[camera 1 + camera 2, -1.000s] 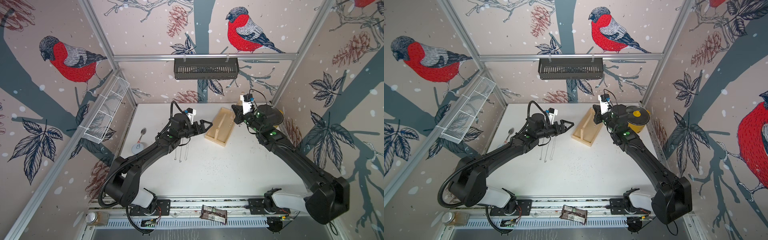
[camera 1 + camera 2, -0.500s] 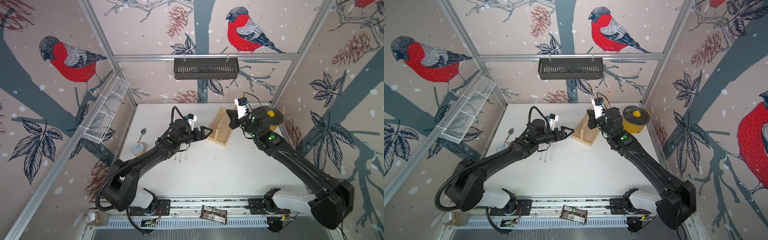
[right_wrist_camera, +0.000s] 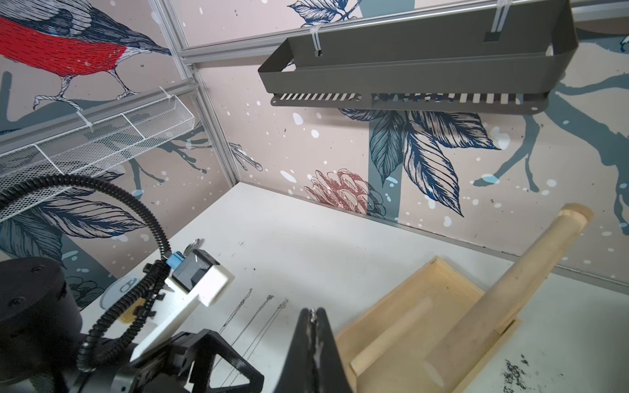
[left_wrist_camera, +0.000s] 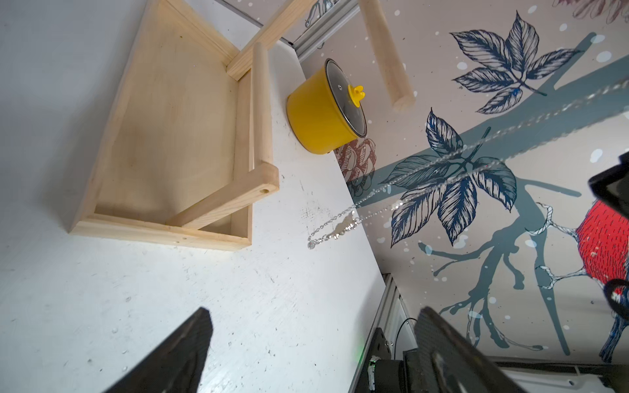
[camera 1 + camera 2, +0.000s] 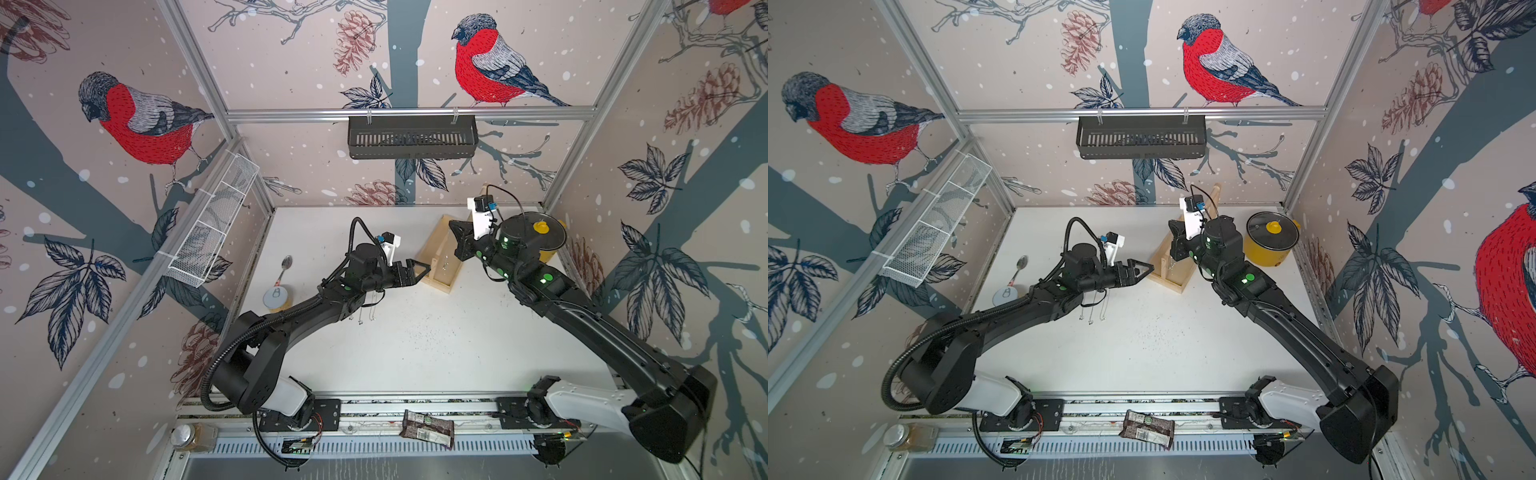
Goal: Take the necklace off the jewelry display stand
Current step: Take off the necklace from the stand.
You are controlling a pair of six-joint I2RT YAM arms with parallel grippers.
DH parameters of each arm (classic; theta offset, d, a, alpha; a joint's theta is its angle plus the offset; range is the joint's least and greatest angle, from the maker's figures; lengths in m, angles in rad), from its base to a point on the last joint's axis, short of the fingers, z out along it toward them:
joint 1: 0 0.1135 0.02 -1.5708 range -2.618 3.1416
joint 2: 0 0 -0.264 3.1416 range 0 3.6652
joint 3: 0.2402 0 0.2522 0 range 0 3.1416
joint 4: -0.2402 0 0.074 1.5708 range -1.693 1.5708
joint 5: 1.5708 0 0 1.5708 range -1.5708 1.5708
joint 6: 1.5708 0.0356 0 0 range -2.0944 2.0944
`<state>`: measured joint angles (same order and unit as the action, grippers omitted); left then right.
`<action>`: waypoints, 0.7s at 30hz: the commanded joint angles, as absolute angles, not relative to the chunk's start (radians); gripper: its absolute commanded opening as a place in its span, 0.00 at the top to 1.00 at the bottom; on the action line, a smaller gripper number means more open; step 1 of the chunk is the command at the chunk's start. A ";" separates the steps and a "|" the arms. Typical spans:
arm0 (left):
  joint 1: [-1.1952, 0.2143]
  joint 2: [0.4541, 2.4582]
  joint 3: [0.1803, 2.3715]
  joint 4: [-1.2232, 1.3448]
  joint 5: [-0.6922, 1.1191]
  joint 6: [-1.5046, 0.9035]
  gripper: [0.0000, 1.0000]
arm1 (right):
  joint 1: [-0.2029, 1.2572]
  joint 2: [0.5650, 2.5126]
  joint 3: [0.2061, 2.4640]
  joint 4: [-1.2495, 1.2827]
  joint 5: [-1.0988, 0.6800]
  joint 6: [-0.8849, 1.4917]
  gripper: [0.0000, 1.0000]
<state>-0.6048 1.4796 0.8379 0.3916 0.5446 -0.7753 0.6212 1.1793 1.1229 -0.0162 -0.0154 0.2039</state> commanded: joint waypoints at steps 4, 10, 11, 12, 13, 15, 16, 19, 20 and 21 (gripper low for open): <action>-0.656 1.513 0.844 0.505 0.459 -0.666 0.08 | 0.634 1.187 1.170 -0.047 0.015 0.279 0.97; -0.667 1.568 0.847 0.593 0.432 -0.661 0.14 | 0.647 1.193 1.200 -0.060 0.016 0.300 0.97; -0.670 1.576 0.844 0.617 0.423 -0.657 0.14 | 0.650 1.193 1.204 -0.061 0.012 0.304 0.97; -0.672 1.582 0.840 0.642 0.416 -0.657 0.15 | 0.650 1.194 1.208 -0.062 0.011 0.309 0.97; -0.673 1.589 0.834 0.673 0.410 -0.656 0.16 | 0.651 1.195 1.210 -0.063 0.009 0.312 0.97; -0.676 1.605 0.815 0.740 0.391 -0.653 0.18 | 0.653 1.193 1.218 -0.061 0.005 0.319 0.97; -0.676 1.610 0.810 0.771 0.387 -0.652 0.19 | 0.653 1.194 1.220 -0.061 0.002 0.323 0.97; -0.682 1.631 0.791 0.861 0.373 -0.652 0.23 | 0.657 1.201 1.231 -0.063 -0.012 0.331 0.97; -0.684 1.640 0.792 0.884 0.376 -0.654 0.25 | 0.658 1.203 1.234 -0.065 -0.013 0.338 0.97; -0.686 1.652 0.793 0.907 0.385 -0.657 0.27 | 0.658 1.206 1.239 -0.068 -0.014 0.342 0.97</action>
